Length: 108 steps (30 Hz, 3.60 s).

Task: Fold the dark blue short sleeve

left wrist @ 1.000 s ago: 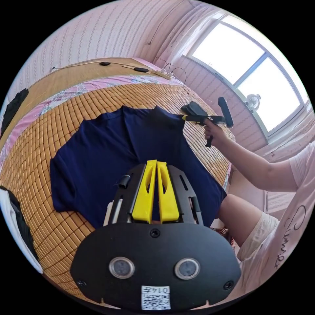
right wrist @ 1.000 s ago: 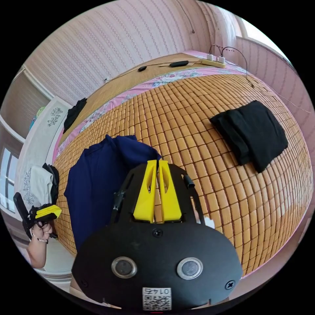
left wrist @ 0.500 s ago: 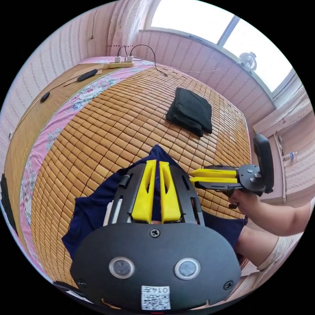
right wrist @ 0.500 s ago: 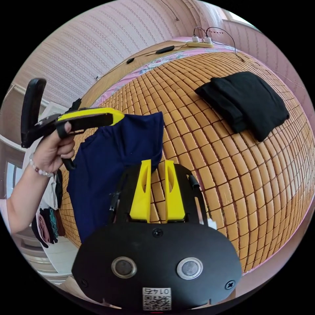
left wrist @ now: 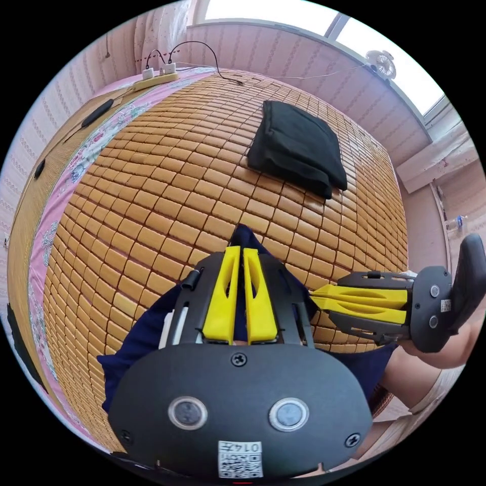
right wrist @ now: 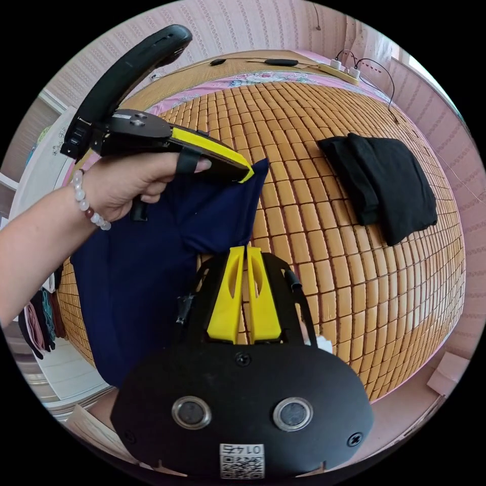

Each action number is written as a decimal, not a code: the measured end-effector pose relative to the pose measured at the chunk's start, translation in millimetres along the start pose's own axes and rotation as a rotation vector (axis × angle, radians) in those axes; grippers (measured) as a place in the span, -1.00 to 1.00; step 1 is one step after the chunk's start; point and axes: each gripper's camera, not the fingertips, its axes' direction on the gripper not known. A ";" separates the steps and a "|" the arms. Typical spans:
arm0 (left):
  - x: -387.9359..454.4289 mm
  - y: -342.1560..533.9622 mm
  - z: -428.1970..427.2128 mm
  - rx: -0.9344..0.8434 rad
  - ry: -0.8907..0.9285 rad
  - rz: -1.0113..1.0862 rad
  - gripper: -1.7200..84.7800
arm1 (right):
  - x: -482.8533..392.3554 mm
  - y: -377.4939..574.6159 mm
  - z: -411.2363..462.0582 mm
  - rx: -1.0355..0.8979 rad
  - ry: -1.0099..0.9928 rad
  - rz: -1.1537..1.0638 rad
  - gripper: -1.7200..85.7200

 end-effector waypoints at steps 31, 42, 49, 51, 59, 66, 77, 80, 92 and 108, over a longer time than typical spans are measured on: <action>-23.3 459.0 -200.5 0.283 -0.063 -0.916 -0.83 | -249.9 -5.0 106.7 -0.024 0.188 -0.418 -0.81; -25.4 572.7 -231.5 0.403 -0.054 -1.103 -0.83 | -398.2 -26.3 167.3 0.022 0.108 -0.671 -0.78; -33.9 604.3 -236.0 0.446 -0.044 -1.128 -0.83 | -466.5 -56.4 211.0 0.009 -0.083 -0.746 -0.80; -38.4 608.0 -237.7 0.455 -0.056 -1.133 -0.83 | -485.7 -66.8 224.5 -0.001 -0.126 -0.774 -0.82; -71.0 618.4 -237.8 0.416 -0.143 -1.179 -0.81 | -575.5 -111.7 305.7 -0.035 -0.043 -0.895 -0.81; -74.0 626.0 -233.4 0.318 -0.138 -1.164 -0.89 | -586.5 -130.3 368.8 -0.109 0.044 -0.904 -0.97; -37.6 655.5 -247.3 0.383 -0.109 -1.205 -0.89 | -571.9 -142.4 396.0 -0.147 -0.052 -0.884 -0.85; -36.9 660.1 -241.7 0.351 -0.086 -1.212 -0.89 | -570.8 -132.9 411.0 -0.099 0.002 -0.961 -0.92; -23.8 691.1 -268.7 0.424 -0.168 -1.268 -0.87 | -576.7 -154.5 411.4 -0.062 -0.275 -0.954 -0.96; -17.8 716.6 -258.8 0.384 -0.094 -1.297 -0.85 | -571.5 -124.2 438.4 -0.077 -0.169 -0.957 -0.98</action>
